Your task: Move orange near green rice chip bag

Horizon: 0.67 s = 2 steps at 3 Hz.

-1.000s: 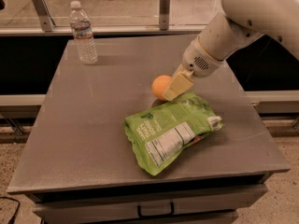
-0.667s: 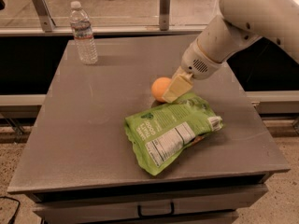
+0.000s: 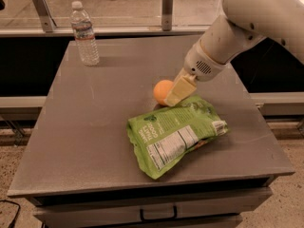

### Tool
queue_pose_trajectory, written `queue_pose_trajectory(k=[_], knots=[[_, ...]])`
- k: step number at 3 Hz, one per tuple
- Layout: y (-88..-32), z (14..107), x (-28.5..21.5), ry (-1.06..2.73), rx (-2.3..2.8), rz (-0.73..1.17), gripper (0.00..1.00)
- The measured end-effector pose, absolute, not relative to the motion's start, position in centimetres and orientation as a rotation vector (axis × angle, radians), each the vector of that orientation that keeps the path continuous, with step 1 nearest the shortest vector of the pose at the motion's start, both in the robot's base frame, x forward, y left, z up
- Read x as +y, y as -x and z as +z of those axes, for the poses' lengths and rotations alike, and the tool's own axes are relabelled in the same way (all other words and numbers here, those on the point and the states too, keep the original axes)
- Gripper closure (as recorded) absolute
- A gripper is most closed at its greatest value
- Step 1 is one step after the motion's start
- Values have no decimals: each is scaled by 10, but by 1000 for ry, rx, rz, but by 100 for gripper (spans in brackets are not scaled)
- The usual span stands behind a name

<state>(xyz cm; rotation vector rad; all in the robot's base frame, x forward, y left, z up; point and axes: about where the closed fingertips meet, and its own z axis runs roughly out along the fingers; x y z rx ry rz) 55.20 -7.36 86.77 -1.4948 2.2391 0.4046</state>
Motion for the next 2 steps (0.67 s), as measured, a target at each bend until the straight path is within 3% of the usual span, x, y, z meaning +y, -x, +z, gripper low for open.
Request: queue_pose_trajectory(k=[1, 2], knots=[[-552, 867, -73, 1498, 2239, 406, 0], [-552, 867, -73, 1498, 2239, 406, 0]])
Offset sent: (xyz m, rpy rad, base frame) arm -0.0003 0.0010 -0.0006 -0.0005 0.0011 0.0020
